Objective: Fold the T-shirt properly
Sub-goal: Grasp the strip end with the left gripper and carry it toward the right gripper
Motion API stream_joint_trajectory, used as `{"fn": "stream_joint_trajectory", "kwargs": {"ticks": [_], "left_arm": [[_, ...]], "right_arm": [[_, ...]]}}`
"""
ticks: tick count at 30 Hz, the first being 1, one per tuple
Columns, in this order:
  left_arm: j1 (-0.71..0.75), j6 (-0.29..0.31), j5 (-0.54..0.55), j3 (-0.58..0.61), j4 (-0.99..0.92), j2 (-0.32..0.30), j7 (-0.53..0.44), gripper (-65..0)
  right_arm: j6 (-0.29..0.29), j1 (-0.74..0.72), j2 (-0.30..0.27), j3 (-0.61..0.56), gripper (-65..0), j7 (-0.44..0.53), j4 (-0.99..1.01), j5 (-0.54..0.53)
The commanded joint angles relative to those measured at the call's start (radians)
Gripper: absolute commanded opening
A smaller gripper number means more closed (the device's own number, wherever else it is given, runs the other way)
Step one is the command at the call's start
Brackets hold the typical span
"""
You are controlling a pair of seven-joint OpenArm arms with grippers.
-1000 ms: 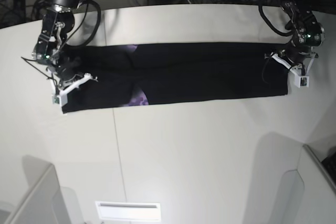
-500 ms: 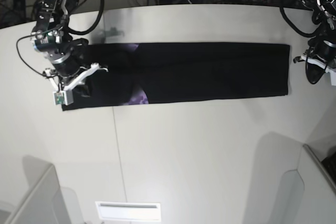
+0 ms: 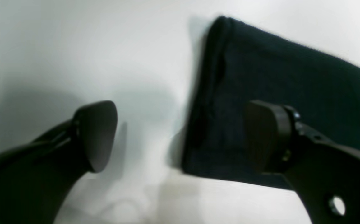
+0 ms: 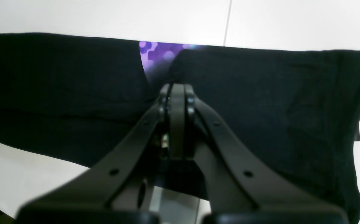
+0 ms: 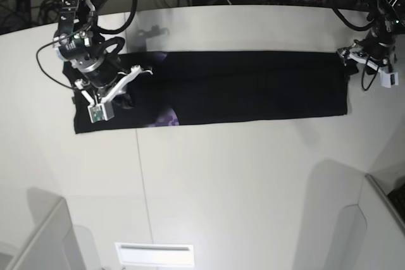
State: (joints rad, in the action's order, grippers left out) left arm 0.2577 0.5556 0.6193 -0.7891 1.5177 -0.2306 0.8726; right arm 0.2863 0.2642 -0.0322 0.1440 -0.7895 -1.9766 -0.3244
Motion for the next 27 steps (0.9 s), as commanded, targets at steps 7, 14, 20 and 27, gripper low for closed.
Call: {"fn": "stream_joint_trajectory", "kwargs": {"ticks": [7, 14, 20, 27], "left_arm": [[-0.033, 0.008, 0.018, 0.083, -0.124, -0.014, -0.092, -3.0], [-0.042, 0.008, 0.018, 0.122, -0.168, -0.014, -0.099, -39.8], [-0.042, 0.007, 0.018, 0.115, -0.17, -0.051, -0.099, -65.0], [-0.039, 0.007, 0.018, 0.112, -0.161, -0.114, -0.1, -65.0]], "right_arm": [[-0.002, -0.009, 0.01, 0.006, -65.0, 0.022, -0.019, -0.008], [-0.002, 0.001, 0.012, 0.003, -65.0, 0.023, -0.019, -0.008], [-0.002, 0.008, 0.012, 0.003, -65.0, 0.023, -0.019, -0.008], [-0.002, 0.027, 0.019, 0.003, -65.0, 0.025, -0.02, -0.011]]}}
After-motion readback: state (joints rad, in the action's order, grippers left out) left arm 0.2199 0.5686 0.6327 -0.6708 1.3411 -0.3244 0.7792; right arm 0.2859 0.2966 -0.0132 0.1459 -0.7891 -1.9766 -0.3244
